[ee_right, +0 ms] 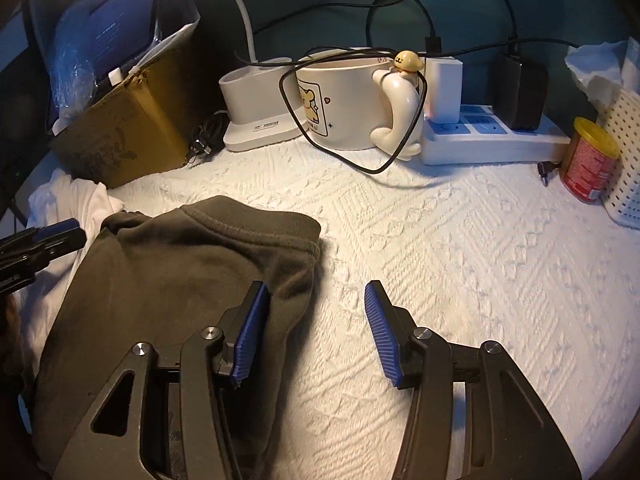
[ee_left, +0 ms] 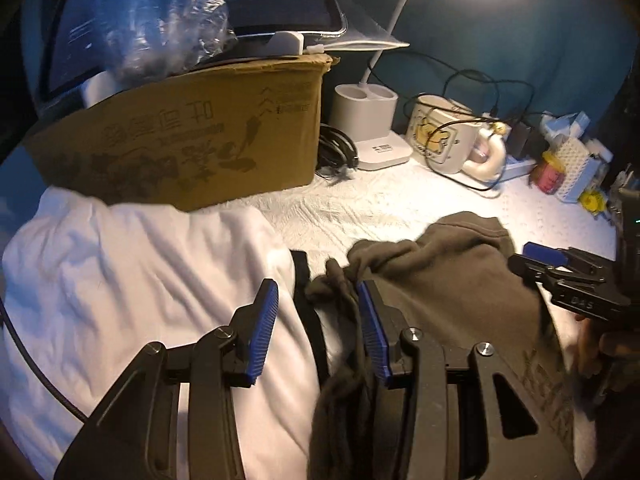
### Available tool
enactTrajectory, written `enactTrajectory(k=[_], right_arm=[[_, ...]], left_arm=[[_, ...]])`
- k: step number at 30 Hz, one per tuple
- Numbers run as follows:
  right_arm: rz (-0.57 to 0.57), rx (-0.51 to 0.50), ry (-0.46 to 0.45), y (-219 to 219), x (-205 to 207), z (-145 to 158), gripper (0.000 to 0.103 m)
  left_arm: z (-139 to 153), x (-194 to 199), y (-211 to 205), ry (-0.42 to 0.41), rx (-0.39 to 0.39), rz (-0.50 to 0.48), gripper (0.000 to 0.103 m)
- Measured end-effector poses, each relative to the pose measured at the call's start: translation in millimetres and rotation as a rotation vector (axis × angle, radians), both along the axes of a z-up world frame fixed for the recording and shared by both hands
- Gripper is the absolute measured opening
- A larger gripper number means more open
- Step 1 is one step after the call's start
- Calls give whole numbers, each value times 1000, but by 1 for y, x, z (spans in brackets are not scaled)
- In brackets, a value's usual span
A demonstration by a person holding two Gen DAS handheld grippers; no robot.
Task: Fold small clothes
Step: 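Lay the brown shirt flat and open both tools, then pull both open tools back from the folded shirt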
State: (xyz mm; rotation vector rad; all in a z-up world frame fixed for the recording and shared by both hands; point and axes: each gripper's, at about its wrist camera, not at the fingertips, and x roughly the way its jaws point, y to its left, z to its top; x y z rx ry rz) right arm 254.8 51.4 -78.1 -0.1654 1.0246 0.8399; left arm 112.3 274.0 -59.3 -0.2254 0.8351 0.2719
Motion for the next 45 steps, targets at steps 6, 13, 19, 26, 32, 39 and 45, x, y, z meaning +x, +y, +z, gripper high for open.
enactTrajectory(k=[6, 13, 19, 26, 32, 39, 45], right_arm=[[9, -6, -14, -4, -15, 4, 52], [37, 16, -32, -19, -40, 10, 52], [69, 4, -37, -28, -68, 9, 52], [83, -7, -50, -39, -93, 13, 52], [85, -2, -30, -50, -110, 14, 52], [98, 12, 0, -63, -127, 14, 52], [117, 17, 4, -71, -138, 15, 52]], left_arm=[[1, -16, -22, -10, -29, -48, 42], [-8, -30, -40, 21, -32, -96, 42], [-21, -44, -46, 54, -35, -108, 42], [-30, -55, -50, 36, -47, -102, 42], [-28, -66, -54, 3, -18, -90, 42], [-29, -79, -63, 4, 47, -84, 42], [-24, -97, -64, -6, 9, -42, 43]])
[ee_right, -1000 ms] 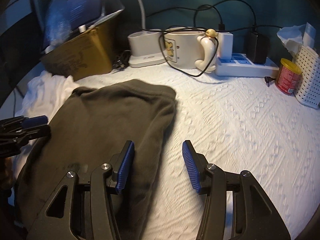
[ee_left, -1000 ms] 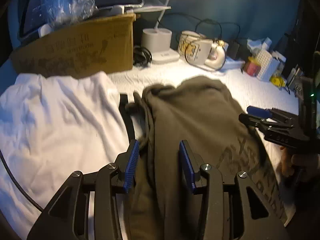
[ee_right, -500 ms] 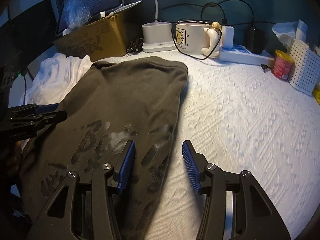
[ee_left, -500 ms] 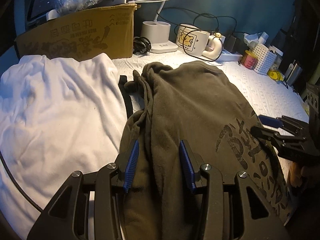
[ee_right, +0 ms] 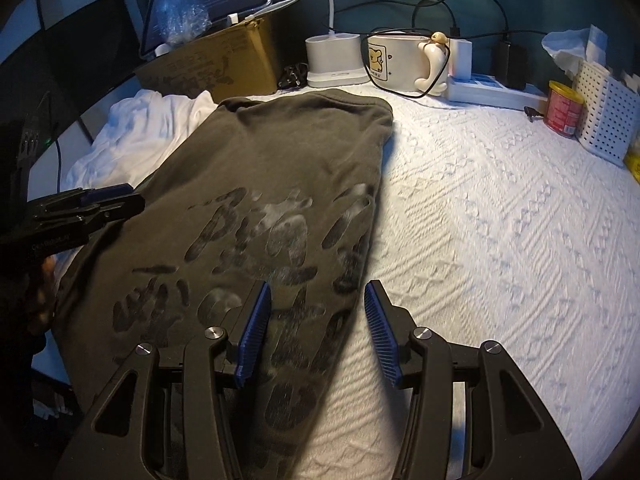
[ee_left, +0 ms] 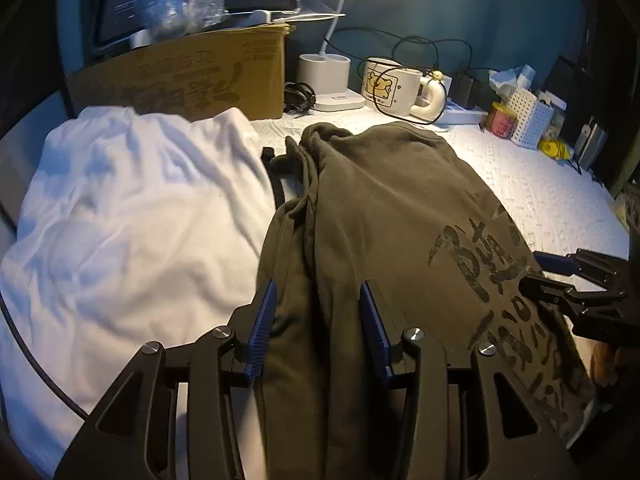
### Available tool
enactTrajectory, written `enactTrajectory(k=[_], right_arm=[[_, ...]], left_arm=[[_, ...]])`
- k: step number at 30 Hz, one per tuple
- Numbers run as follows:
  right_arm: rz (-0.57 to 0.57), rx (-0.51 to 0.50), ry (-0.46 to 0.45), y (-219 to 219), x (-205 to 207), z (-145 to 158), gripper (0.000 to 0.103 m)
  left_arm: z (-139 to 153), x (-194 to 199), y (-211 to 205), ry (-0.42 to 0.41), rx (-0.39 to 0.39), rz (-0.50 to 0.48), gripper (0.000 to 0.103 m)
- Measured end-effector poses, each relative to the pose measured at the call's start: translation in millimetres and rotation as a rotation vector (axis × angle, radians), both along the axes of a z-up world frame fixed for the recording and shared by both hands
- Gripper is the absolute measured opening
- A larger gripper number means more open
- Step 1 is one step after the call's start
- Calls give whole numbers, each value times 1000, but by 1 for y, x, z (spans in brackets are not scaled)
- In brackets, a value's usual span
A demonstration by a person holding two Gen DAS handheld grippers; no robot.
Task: Fold small clothes
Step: 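Pull both open tools back from the folded shirt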
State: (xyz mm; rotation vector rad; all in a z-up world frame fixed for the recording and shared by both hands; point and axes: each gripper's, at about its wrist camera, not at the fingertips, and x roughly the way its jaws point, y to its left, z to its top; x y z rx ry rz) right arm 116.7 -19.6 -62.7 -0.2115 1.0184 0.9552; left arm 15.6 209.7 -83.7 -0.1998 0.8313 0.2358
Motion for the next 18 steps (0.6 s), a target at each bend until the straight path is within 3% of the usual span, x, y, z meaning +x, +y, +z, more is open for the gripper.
enactTrajectory(k=[11, 18], right_arm=[[39, 9, 5, -24, -18, 3, 52], [36, 26, 5, -48, -28, 5, 52]], left_arm=[[-4, -24, -33, 113, 136, -7, 50], [15, -35, -58, 65, 179, 2, 50]])
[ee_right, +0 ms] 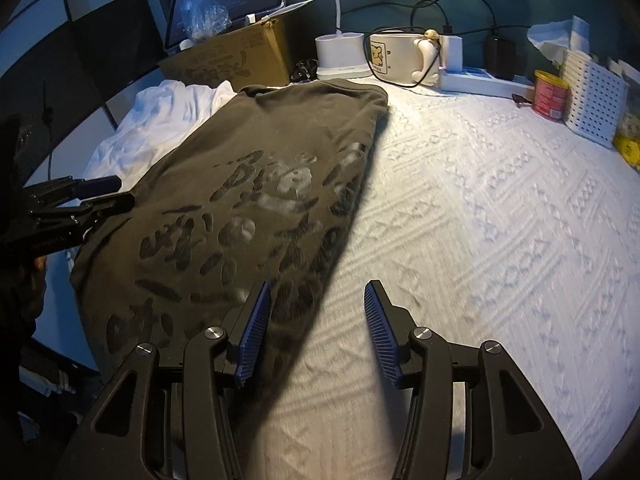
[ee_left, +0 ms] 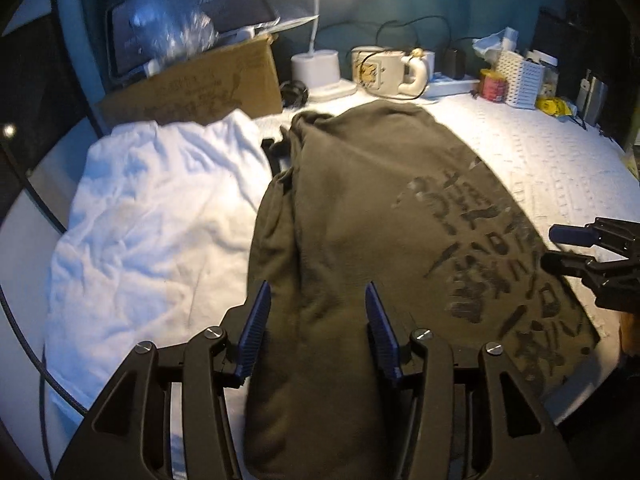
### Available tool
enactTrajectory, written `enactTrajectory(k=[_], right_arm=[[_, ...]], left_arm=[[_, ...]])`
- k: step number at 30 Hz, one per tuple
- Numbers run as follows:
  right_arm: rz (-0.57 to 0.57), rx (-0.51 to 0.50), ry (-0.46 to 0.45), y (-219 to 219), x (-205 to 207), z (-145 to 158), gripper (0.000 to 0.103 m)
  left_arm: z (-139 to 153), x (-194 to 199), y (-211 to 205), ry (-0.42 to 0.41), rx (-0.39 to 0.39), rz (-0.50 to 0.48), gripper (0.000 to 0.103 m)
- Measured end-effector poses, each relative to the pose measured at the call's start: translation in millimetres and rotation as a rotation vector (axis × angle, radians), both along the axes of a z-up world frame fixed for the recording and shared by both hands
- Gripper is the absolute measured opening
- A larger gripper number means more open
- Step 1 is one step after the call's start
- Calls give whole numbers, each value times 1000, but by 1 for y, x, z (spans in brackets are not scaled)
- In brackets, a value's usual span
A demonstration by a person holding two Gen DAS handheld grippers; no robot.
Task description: Fold small clothes
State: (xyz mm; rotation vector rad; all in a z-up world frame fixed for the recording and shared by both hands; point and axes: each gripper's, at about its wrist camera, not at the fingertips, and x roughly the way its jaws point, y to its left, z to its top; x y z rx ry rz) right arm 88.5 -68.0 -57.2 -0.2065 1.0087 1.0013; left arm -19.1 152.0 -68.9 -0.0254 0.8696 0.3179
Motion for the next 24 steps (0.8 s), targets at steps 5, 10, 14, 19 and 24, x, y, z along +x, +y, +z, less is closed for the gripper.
enactTrajectory(k=[5, 10, 14, 19, 24], right_arm=[[-34, -2, 3, -23, -4, 2, 52], [-81, -11, 4, -47, -4, 4, 52], [-127, -7, 5, -68, -1, 7, 52], [-181, -6, 2, -94, 6, 11, 52], [-239, -7, -5, -120, 13, 16, 52]], left_arm=[[9, -6, -17, -18, 10, -13, 50], [19, -2, -42, -33, 38, -72, 50], [23, 7, -63, -44, 34, -128, 50], [26, 22, -89, -47, 14, -198, 57], [32, 33, -112, -74, 3, -255, 63]])
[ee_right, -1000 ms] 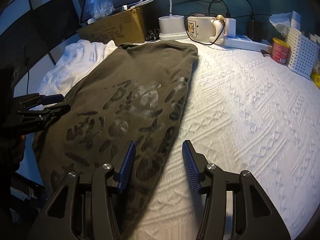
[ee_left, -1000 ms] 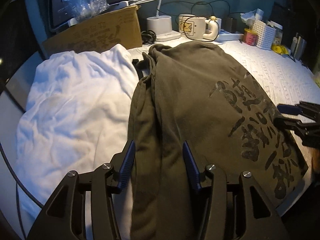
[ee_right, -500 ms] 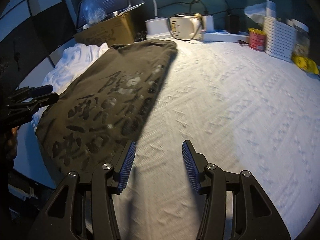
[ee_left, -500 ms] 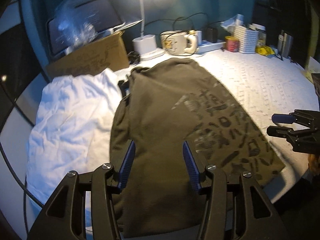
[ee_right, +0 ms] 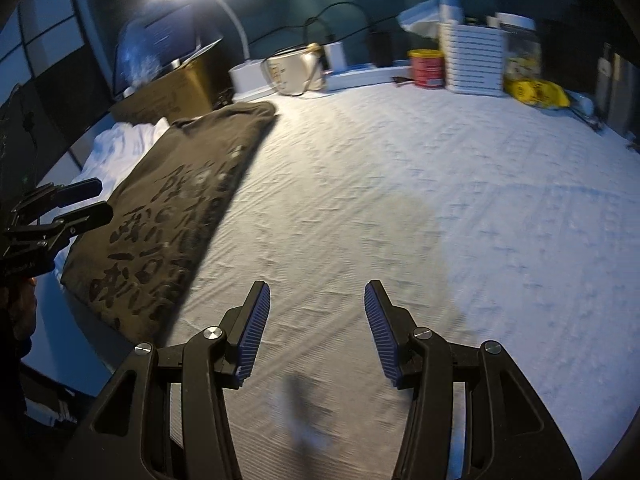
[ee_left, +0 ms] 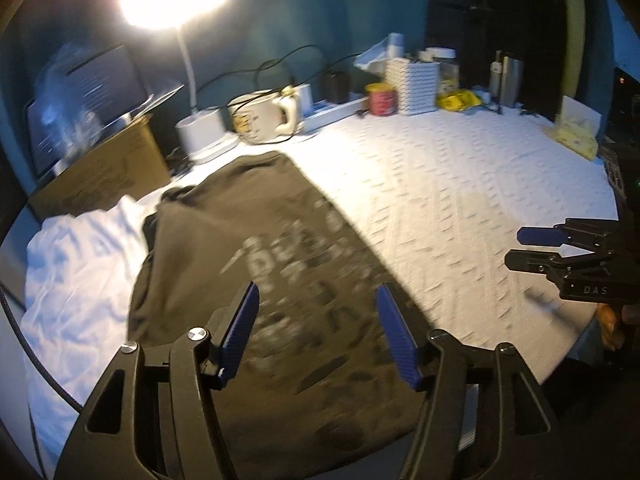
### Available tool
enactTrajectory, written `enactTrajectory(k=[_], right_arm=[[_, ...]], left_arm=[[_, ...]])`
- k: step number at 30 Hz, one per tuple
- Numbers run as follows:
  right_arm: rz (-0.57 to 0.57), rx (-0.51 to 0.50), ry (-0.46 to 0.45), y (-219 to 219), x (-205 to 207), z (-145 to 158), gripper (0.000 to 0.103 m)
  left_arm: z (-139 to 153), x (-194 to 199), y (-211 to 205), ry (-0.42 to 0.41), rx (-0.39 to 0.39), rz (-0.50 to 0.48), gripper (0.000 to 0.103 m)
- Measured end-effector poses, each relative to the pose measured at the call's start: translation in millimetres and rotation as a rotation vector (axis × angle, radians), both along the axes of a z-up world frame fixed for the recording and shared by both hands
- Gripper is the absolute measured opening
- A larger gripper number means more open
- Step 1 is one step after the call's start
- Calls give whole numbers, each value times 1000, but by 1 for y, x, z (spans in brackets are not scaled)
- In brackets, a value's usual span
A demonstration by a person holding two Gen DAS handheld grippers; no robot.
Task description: Fold small clothes
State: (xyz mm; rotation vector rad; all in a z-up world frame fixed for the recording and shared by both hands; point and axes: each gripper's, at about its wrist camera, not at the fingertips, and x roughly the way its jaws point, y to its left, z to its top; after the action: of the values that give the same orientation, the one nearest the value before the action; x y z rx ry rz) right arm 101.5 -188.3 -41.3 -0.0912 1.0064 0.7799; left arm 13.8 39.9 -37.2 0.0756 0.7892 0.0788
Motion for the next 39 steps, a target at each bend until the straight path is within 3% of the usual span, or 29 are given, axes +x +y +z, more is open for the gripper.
enactTrajectory(k=[8, 16, 18, 19, 20, 23, 39], right_arm=[[-97, -11, -23, -39, 14, 8, 53], [-177, -27, -74, -72, 29, 26, 53], [-197, -29, -88, -78, 32, 33, 58], [-214, -32, -99, -81, 34, 37, 68], [-225, -31, -109, -84, 35, 40, 71], [-246, -35, -143, -90, 38, 54, 72], [-257, -10, -413, -92, 34, 157, 72]], left_arm=[[11, 16, -19, -32, -42, -18, 79], [28, 20, -29, -116, -72, -21, 82], [34, 21, -30, -144, -85, -25, 82], [37, 21, -30, -159, -96, -23, 82], [42, 21, -31, -178, -114, -25, 83], [51, 21, -35, -222, -134, -40, 93], [121, 11, -45, -476, -76, -69, 101]])
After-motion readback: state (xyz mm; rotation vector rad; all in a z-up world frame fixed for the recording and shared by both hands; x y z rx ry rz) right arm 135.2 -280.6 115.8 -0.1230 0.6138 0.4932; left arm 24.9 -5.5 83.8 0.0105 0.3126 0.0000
